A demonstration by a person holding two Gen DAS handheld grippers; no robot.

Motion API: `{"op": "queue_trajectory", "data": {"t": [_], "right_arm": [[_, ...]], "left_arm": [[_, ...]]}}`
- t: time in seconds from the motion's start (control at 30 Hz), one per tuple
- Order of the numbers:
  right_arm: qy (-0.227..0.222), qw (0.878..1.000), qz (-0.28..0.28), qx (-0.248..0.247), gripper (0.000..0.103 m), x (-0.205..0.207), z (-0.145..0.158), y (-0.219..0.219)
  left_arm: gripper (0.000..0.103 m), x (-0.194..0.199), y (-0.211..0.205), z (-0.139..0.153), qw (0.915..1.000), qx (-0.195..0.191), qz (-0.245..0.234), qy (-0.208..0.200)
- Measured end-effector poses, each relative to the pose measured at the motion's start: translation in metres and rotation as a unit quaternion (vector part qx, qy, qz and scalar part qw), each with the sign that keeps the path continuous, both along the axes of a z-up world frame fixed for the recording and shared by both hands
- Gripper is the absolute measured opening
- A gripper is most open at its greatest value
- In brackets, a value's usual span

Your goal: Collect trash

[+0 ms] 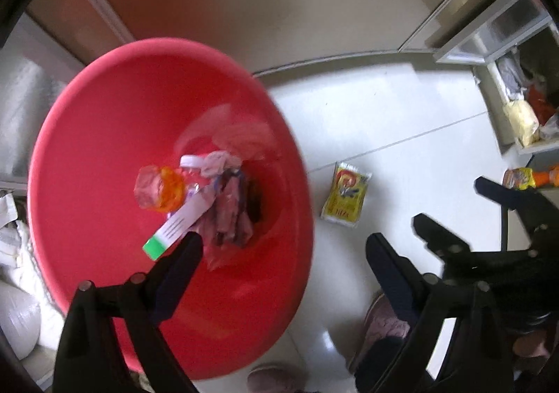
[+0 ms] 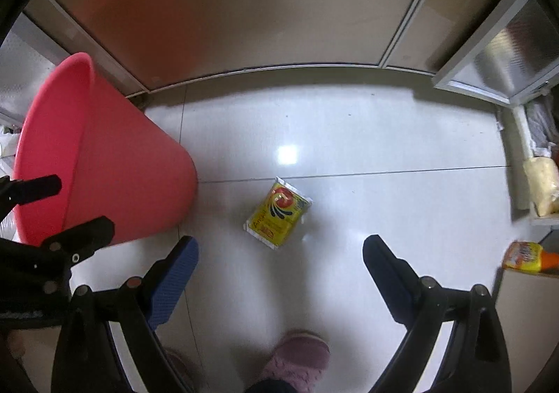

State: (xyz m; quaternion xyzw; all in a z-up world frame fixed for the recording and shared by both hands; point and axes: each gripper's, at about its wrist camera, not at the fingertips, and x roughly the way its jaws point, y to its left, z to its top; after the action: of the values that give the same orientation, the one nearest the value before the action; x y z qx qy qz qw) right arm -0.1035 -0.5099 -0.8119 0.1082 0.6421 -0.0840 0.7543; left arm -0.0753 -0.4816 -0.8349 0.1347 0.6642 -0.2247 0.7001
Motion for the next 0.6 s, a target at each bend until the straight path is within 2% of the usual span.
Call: {"op": "queue_trajectory", "data": {"t": [0.03, 0.1, 0.13, 0.2, 0.3, 0.47, 0.6], "right_arm": [[-0.003, 1.0, 0.0, 0.0, 0.095, -0.001, -0.002, -0.005], [-0.008, 1.0, -0.007, 0.006, 0.095, 0.0, -0.005, -0.013], [-0.01, 1.0, -0.009, 0.007, 0.095, -0.001, -0.003, -0.017], [-0.007, 1.0, -0.008, 0.004, 0.095, -0.004, -0.007, -0.019], [-0.005, 1.0, -0.008, 0.003, 0.095, -0.012, -0.009, -0.022], [0.009, 1.0, -0.003, 0.014, 0.095, -0.013, -0.022, -0.023], [0.018, 1.0, -0.002, 0.02, 0.095, -0.011, -0.046, -0.028]], "left_arm": [[0.081, 0.001, -0.003, -0.001, 1.0, -0.002, 0.001, 0.001], [0.059, 0.003, -0.005, -0.006, 1.0, -0.004, 0.004, 0.003], [0.054, 0.003, -0.006, -0.011, 1.0, 0.002, 0.003, 0.006], [0.037, 0.003, -0.007, -0.016, 0.9999, 0.008, 0.005, 0.007], [0.016, 0.0, -0.005, -0.019, 0.9999, 0.011, 0.008, 0.004], [0.006, -0.001, -0.007, -0.028, 0.9999, 0.013, 0.004, -0.003], [0.006, 0.0, -0.007, -0.035, 0.9999, 0.013, 0.004, -0.007]]}}
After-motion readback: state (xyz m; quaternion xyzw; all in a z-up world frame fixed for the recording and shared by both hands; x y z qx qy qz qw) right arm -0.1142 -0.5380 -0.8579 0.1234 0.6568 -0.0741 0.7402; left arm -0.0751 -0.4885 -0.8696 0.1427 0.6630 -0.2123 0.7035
